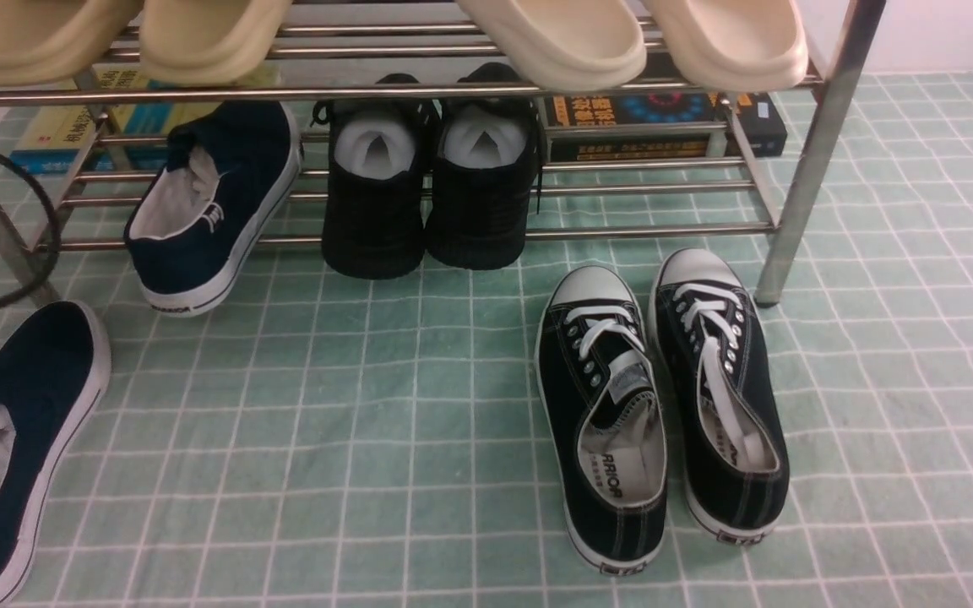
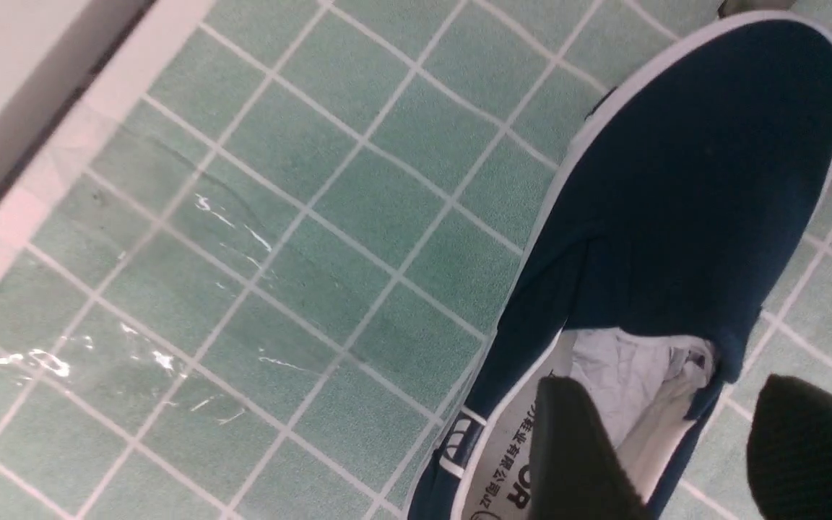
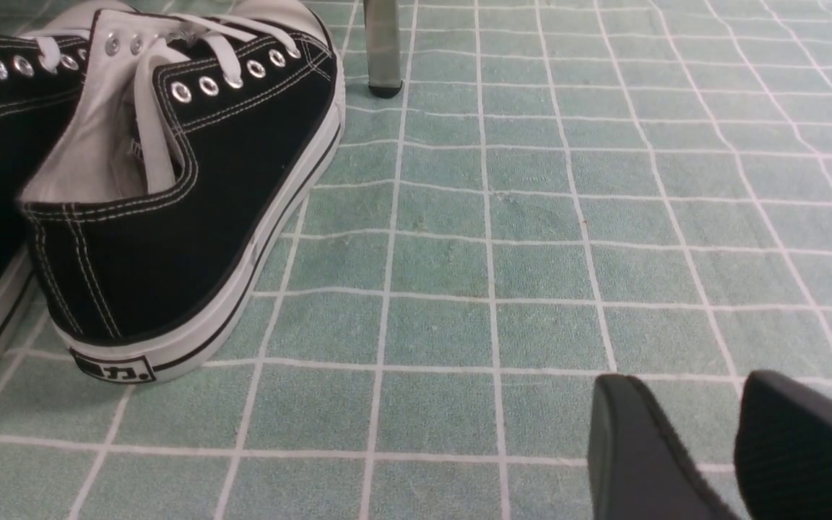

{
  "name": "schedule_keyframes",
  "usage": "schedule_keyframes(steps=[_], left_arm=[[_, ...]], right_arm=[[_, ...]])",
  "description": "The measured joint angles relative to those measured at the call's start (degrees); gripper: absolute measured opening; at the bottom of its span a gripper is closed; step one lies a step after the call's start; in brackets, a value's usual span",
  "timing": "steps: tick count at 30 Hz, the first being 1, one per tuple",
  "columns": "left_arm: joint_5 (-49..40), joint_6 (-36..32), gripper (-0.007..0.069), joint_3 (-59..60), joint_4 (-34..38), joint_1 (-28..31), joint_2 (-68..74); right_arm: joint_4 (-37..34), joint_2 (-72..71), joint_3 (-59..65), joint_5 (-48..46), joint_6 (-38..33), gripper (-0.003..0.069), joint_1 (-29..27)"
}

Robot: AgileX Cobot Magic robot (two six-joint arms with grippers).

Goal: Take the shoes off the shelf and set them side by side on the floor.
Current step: 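Set the held shoe down on the floor in front of the rack with the left gripper, then grasp the leftmost shoe on the bottom shelf of the shoe rack with the left gripper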

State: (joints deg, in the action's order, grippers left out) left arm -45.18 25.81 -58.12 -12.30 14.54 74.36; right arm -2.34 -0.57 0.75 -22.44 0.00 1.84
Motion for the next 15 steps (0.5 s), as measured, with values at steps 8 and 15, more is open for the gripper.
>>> schedule_keyframes(steps=[8,15], left_arm=[[-7.04,-12.13,0.0038,-4.56,9.03,0.00,0.00],[-7.35,-20.56,0.0001,-4.56,18.57,0.00,0.00]], right_arm=[[0.00,0.00,0.00,0.04,0.00,0.0237,0.00],[0.00,0.00,0.00,0.04,0.00,0.0237,0.00]])
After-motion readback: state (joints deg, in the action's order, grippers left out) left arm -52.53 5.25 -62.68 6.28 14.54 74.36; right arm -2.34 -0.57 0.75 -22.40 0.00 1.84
